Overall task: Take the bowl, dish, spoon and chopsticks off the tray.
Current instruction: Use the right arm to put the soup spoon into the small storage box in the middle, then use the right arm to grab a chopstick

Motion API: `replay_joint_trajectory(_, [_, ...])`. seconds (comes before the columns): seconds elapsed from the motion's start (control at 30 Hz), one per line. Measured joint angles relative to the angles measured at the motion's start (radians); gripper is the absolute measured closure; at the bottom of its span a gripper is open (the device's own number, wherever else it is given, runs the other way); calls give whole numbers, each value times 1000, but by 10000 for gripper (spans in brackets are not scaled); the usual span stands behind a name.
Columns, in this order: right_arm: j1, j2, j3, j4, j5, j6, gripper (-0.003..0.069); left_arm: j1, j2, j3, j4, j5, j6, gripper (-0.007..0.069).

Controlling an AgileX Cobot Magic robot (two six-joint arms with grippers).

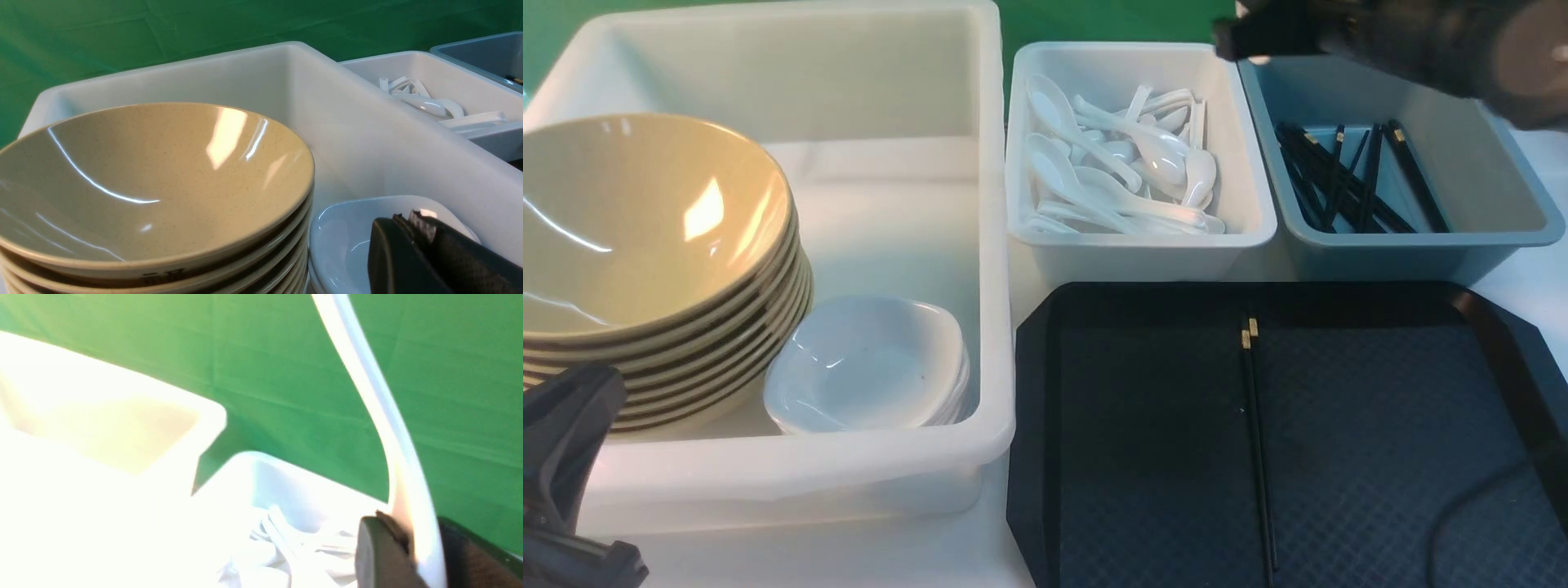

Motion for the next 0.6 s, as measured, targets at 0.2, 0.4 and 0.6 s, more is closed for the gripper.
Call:
replay_joint_trajectory(0.2, [-39, 140, -141, -4, 326, 3, 291, 0, 0, 0, 0, 22, 0, 636])
replay_joint_trajectory(0.4, [-90, 83, -198, -25, 705, 173, 133, 0, 0, 0, 0, 26, 0, 636])
replay_joint_trajectory(0.6, [-58, 50, -69, -134, 957, 299, 132, 0, 0, 0, 0, 2, 0, 636])
